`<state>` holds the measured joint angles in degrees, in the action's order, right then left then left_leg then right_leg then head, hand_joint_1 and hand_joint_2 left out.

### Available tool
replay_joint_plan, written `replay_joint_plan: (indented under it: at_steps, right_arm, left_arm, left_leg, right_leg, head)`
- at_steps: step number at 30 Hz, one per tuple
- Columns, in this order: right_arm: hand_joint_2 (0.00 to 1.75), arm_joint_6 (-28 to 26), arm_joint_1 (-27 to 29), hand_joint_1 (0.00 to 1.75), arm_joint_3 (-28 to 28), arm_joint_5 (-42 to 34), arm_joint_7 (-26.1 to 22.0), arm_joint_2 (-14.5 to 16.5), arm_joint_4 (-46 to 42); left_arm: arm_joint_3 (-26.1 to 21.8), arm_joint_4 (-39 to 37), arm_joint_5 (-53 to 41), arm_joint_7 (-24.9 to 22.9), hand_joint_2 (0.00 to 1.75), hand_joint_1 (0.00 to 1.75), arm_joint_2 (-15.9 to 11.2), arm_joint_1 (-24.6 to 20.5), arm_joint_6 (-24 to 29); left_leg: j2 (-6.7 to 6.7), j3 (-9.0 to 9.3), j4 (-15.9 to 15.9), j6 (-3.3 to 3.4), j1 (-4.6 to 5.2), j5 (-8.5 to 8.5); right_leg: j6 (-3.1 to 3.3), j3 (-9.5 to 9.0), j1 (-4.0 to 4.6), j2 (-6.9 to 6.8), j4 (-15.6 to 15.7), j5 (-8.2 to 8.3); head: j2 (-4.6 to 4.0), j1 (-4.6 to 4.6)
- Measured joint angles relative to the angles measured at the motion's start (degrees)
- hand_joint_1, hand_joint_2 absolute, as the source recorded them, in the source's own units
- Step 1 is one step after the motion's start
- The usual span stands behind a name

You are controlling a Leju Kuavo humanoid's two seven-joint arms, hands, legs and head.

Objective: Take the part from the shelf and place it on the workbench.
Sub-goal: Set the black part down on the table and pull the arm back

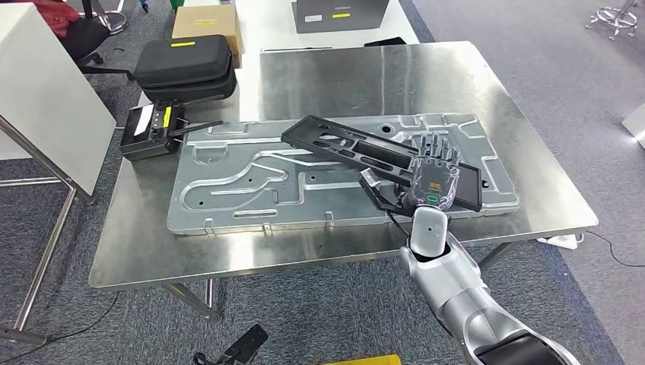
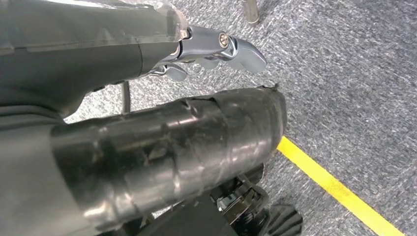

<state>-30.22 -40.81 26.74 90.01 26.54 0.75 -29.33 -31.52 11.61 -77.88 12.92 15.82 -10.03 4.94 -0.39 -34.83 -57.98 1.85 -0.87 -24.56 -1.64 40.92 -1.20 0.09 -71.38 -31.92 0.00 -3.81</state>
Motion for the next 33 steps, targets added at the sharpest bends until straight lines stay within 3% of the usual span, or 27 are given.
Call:
replay_joint_plan:
  at_steps: [1,2,3,6,8,11,13,15,17,18,19,21,23,27,29,31,32,33]
  right_arm:
    - [0.0,-0.23,0.34,0.0,0.01,0.0,-0.14,0.03,-0.02]
    - [0.0,-0.34,0.65,0.0,0.0,0.0,-0.24,0.05,-0.05]
    - [0.0,-0.42,0.85,0.0,-0.01,0.0,-0.35,0.05,-0.13]
    - [0.0,-0.46,0.95,0.0,0.02,0.0,-0.81,0.08,-1.0]
    - [0.0,0.47,1.03,0.0,0.07,0.0,-1.31,0.28,-1.94]
    - [0.0,5.06,1.46,0.0,0.1,-0.03,-2.56,0.53,-3.94]
    - [0.0,9.96,1.89,0.0,0.1,-0.32,-4.42,0.57,-6.25]
    - [0.0,13.6,2.36,0.0,0.1,-0.75,-6.39,0.58,-8.41]
    - [0.0,16.1,3.0,0.0,0.1,-1.06,-7.68,0.52,-10.21]
    - [0.0,17.0,3.47,0.0,0.1,-1.3,-8.15,0.38,-11.46]
    - [0.0,17.65,4.07,0.0,0.1,-1.73,-8.6,0.14,-13.12]
    - [0.0,18.12,5.7,0.0,0.1,-3.32,-9.35,-0.78,-17.92]
    - [0.0,18.55,7.83,0.0,0.1,-5.77,-10.12,-2.12,-23.64]
    - [0.0,17.01,13.74,0.0,-0.09,-12.6,-12.22,-5.19,-36.19]
    - [0.0,15.3,16.36,0.0,-0.34,-15.12,-13.12,-6.46,-41.28]
    - [0.0,12.78,19.34,0.0,-0.81,-17.4,-14.14,-7.32,-45.53]
    - [0.0,11.12,21.15,0.0,-1.17,-18.33,-14.65,-7.63,-47.61]
    - [0.0,9.25,23.02,0.0,-1.64,-19.1,-15.2,-7.9,-49.86]
  left_arm:
    - [0.02,0.0,0.07,0.0,0.0,0.0,-0.01,0.14,0.05]
    - [0.03,0.0,0.13,0.0,0.0,0.0,-0.01,0.29,0.09]
    - [0.03,0.0,0.19,0.0,0.0,0.0,-0.01,0.42,0.14]
    - [0.05,0.0,0.43,0.15,0.0,0.0,0.01,0.54,0.37]
    - [0.05,0.0,0.86,0.59,0.0,0.0,0.01,0.54,0.52]
    - [0.05,0.0,1.75,0.98,0.0,0.0,-0.03,0.67,0.74]
    - [0.05,0.0,2.4,0.85,0.0,0.0,-0.15,0.8,0.98]
    - [0.05,0.0,2.89,0.8,0.0,0.0,-0.37,1.04,1.08]
    - [0.04,0.0,3.3,0.62,0.0,0.0,-0.69,1.4,1.38]
    - [0.03,0.0,3.65,0.49,0.0,0.0,-0.86,1.58,1.83]
    - [0.0,0.0,4.05,0.37,0.0,0.0,-1.04,1.74,2.48]
    - [-0.12,0.0,4.99,0.28,0.0,0.0,-1.31,1.98,4.11]
    - [-0.36,0.0,5.78,0.3,0.0,0.0,-1.49,2.27,5.53]
    - [-1.34,0.0,7.22,0.55,0.0,0.0,-1.82,3.39,7.68]
    - [-1.7,0.0,7.65,0.66,0.0,0.0,-1.9,3.66,8.23]
    - [-2.09,0.0,8.09,0.81,0.0,0.0,-1.98,3.83,8.63]
    - [-2.34,0.0,8.35,0.92,0.0,0.0,-2.02,3.99,8.86]
    - [-2.61,0.0,8.61,1.05,0.0,0.0,-2.07,4.18,9.1]
  left_leg:
    - [-0.03,0.0,-0.08,0.09,0.06,-0.05]
    - [-0.07,0.0,-0.18,0.13,0.11,-0.12]
    - [-0.14,0.0,-0.33,0.13,0.14,-0.21]
    - [-0.27,-0.07,-0.84,-0.2,0.3,-0.59]
    - [-0.24,-0.25,-0.98,-0.61,0.5,-0.65]
    - [-0.19,-0.3,-1.1,-1.42,0.58,-0.91]
    - [-0.12,-1.64,-4.31,-2.07,0.5,-3.13]
    - [-0.06,-4.81,-11.41,-2.61,0.31,-6.71]
    - [-0.05,-7.22,-16.53,-2.95,0.16,-8.09]
    - [-0.04,-7.02,-16.06,-3.02,0.11,-7.17]
    - [-0.03,-5.75,-13.4,-3.01,0.08,-5.37]
    - [-0.01,-1.88,-5.38,-2.78,0.11,-1.94]
    - [-0.06,0.18,-1.21,-2.28,0.27,-1.0]
    - [-0.07,0.57,-0.39,-0.81,0.23,-0.8]
    - [0.05,0.7,-0.05,-0.17,0.12,-0.55]
    - [0.09,0.63,-0.11,0.12,0.21,-0.53]
    - [0.06,0.6,-0.18,0.18,0.25,-0.55]
    - [0.0,0.56,-0.27,0.2,0.26,-0.58]
  right_leg:
    - [-0.06,1.33,-0.02,-0.01,-2.71,-0.73]
    - [-0.05,1.82,-0.03,-0.01,-3.6,-0.45]
    - [0.04,1.26,-0.03,-0.01,-2.34,0.79]
    - [0.73,-3.79,0.19,-0.02,8.21,5.57]
    - [1.11,-5.23,0.5,0.05,11.31,6.08]
    - [1.72,-5.38,0.34,0.14,11.71,6.32]
    - [2.43,-5.59,-0.01,0.08,12.12,6.55]
    - [2.81,-5.63,-0.01,0.03,12.18,6.55]
    - [2.86,-5.66,0.01,0.01,12.14,6.51]
    - [2.85,-5.7,0.0,0.01,12.11,6.48]
    - [2.77,-5.76,-0.04,0.03,12.05,6.42]
    - [2.41,-5.8,0.02,0.06,11.83,6.18]
    - [1.88,-5.73,0.24,0.05,11.73,6.07]
    - [0.69,-5.55,0.21,0.0,11.08,5.28]
    - [0.36,-3.58,0.09,0.0,6.47,2.22]
    - [0.17,-0.53,0.07,0.0,-0.61,-1.16]
    - [0.12,0.35,0.05,-0.01,-2.78,-1.73]
    - [0.13,0.24,0.03,-0.01,-2.89,-1.24]
  head:
    - [-0.01,0.0]
    - [-0.01,0.0]
    - [-0.01,-0.01]
    - [-0.01,-0.01]
    - [-0.01,0.02]
    - [-0.01,0.04]
    - [-0.02,0.1]
    - [-0.01,0.16]
    - [-0.01,0.15]
    - [-0.01,0.16]
    - [-0.01,0.16]
    - [-0.01,0.16]
    - [-0.01,0.13]
    - [0.0,0.09]
    - [0.0,0.07]
    - [0.0,0.07]
    - [0.0,0.06]
    - [0.0,0.06]
